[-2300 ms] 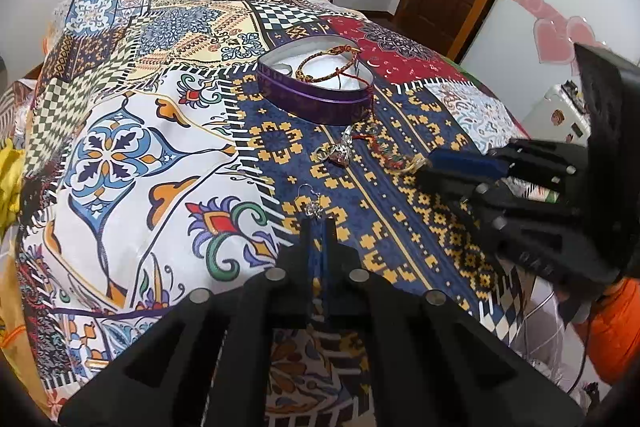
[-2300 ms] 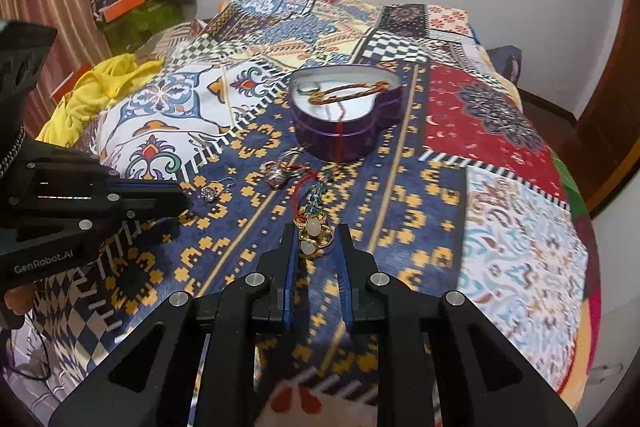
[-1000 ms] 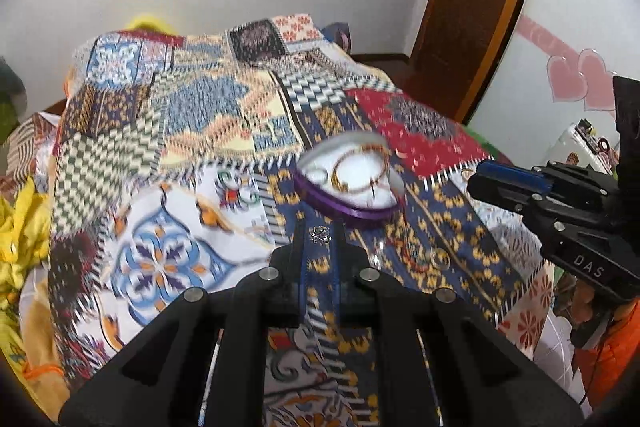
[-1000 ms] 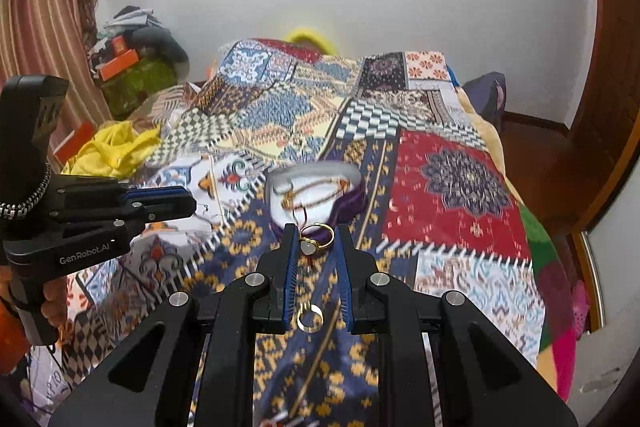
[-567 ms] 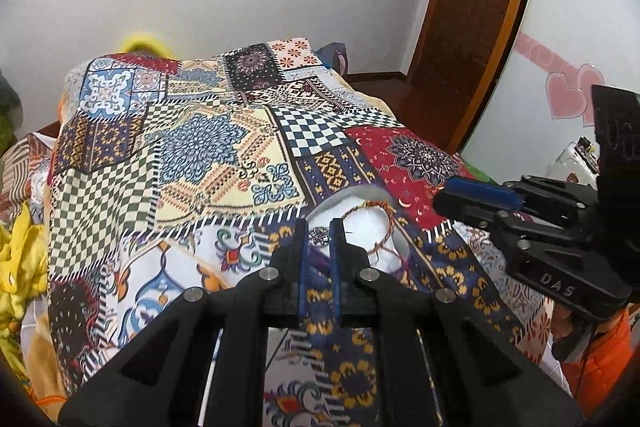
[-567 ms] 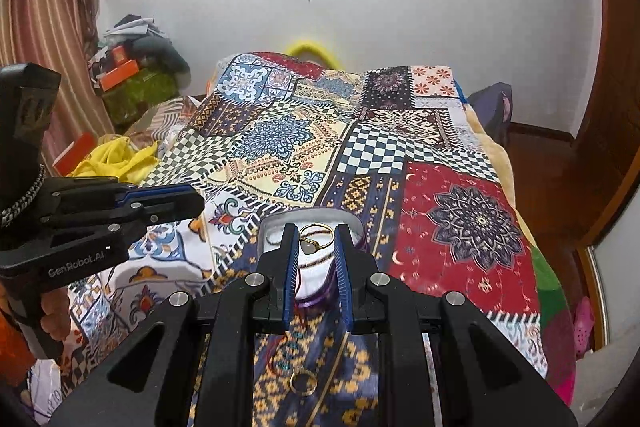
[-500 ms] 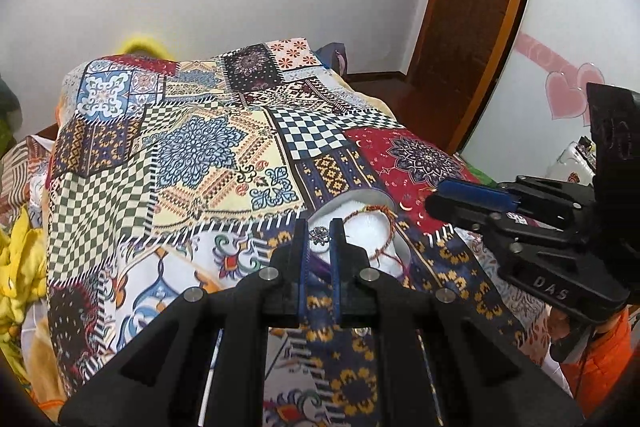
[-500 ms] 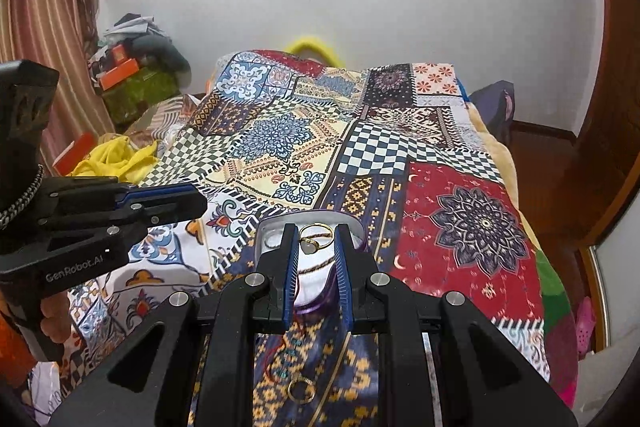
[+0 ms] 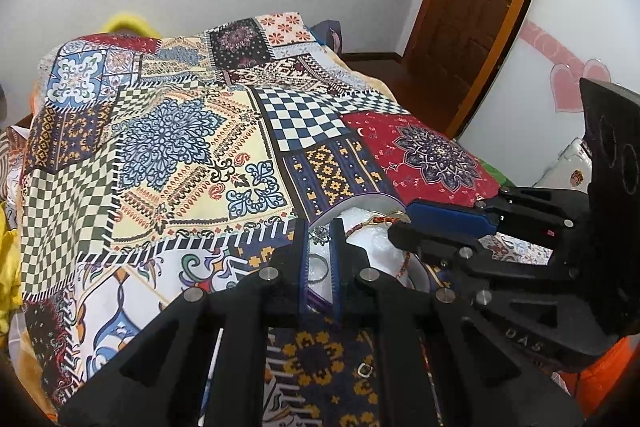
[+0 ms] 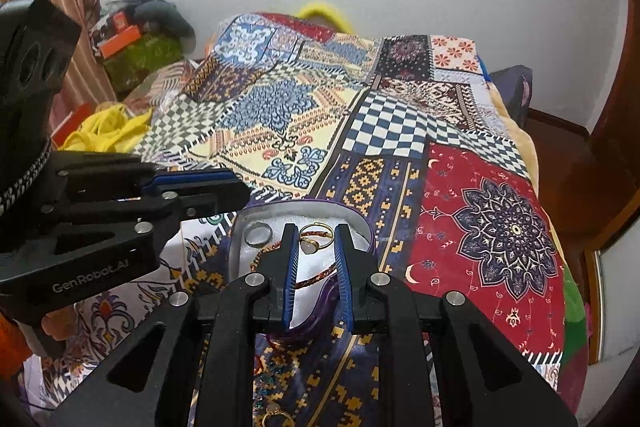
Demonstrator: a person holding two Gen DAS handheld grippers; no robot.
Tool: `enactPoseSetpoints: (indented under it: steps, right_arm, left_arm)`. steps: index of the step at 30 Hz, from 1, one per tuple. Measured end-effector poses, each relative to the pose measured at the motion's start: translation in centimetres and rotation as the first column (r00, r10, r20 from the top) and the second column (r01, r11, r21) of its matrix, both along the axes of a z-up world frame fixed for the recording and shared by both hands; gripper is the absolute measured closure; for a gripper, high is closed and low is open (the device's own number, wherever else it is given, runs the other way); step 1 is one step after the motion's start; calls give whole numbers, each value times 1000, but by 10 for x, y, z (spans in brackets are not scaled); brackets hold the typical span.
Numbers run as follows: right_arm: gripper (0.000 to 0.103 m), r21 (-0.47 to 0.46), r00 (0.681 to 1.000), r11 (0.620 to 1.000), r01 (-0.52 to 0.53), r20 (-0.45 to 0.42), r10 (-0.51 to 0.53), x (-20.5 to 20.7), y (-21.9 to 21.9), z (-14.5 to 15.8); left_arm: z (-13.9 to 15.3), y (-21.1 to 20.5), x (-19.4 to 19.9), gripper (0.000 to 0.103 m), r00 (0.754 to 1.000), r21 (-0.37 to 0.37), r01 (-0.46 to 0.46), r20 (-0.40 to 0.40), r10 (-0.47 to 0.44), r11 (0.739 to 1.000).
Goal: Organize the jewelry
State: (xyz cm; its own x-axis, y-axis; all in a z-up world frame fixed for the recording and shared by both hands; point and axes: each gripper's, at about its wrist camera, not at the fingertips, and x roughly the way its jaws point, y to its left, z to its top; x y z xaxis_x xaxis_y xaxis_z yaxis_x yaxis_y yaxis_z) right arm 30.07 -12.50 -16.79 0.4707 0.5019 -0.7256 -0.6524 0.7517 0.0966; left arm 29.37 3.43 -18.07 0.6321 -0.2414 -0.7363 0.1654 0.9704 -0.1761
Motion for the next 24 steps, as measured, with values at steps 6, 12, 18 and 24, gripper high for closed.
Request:
enactPoseSetpoints:
  steps: [6, 12, 18, 24]
  right_arm:
    - [87, -25, 1000, 999, -23, -18, 22, 5, 5, -6]
    - [86, -40, 999, 999, -34, -16, 33, 6, 8, -8]
    - [86, -62, 999, 997, -46, -10, 45, 4, 12, -9]
    - [86, -64, 999, 997, -32, -16, 31, 2, 9, -4]
  left_arm:
    - [-10, -2, 10, 95, 999, -7, 19, -38, -19, 1000]
    - [-13, -1, 11, 95, 998, -28, 20, -54, -22, 999]
    - [-6, -2, 5, 95, 998, -16, 32, -44, -33, 999]
    - [9, -4, -10, 93, 999, 7, 34, -15, -34, 999]
